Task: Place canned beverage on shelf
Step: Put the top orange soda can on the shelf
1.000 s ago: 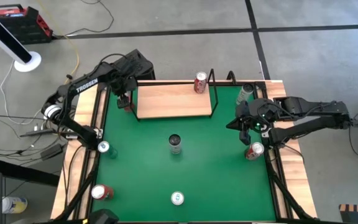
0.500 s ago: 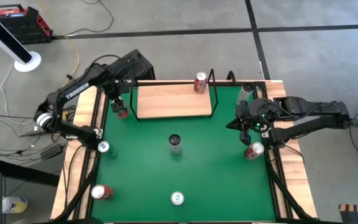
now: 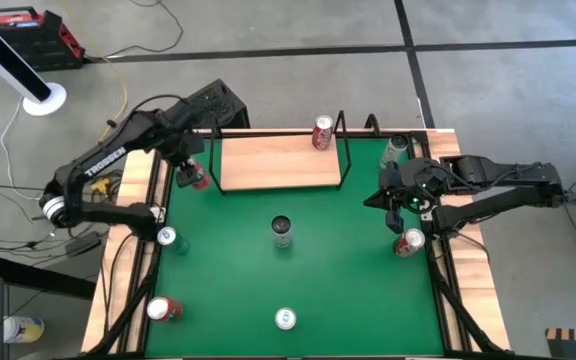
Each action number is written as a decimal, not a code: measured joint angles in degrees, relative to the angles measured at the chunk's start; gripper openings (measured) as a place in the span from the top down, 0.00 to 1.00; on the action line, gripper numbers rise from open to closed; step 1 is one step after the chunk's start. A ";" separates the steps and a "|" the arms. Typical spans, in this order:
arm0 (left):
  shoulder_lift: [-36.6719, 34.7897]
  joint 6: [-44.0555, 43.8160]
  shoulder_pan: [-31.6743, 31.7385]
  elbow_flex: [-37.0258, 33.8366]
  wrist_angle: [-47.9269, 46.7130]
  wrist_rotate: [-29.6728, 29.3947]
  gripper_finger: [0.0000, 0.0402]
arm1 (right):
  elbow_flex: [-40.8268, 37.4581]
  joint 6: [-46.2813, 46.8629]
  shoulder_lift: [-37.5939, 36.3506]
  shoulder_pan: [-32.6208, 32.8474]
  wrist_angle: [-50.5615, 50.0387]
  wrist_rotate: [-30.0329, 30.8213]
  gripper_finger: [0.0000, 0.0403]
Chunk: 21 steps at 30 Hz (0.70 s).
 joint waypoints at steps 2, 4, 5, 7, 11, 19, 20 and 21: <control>-1.14 -0.79 -1.01 0.00 0.02 -0.76 0.37 | 0.00 0.00 0.00 0.00 0.00 0.00 0.92; -2.02 -1.88 -1.97 0.00 0.02 -1.30 0.37 | 0.00 0.00 0.00 0.00 0.00 0.00 0.92; -2.45 -2.60 -2.40 0.00 -0.01 -1.29 0.37 | 0.00 0.02 0.00 0.00 0.00 0.00 0.92; -3.23 -3.80 -3.31 0.02 -0.40 -1.12 0.37 | 0.00 0.02 0.00 0.00 0.02 0.00 0.92; -4.28 -6.82 -6.11 0.07 -3.20 -0.49 0.37 | 0.00 0.16 0.00 0.00 0.04 0.00 0.92; -4.70 -14.51 -16.37 0.09 -3.10 1.37 0.37 | 0.00 -0.45 0.00 0.00 1.60 0.00 0.92; -4.70 -15.50 -17.90 0.09 -2.76 1.35 0.37 | 0.00 -0.62 0.00 0.00 1.69 0.00 0.92; -4.70 -16.57 -19.32 0.09 -2.42 1.32 0.37 | 0.00 -0.72 0.00 0.00 1.70 0.00 0.92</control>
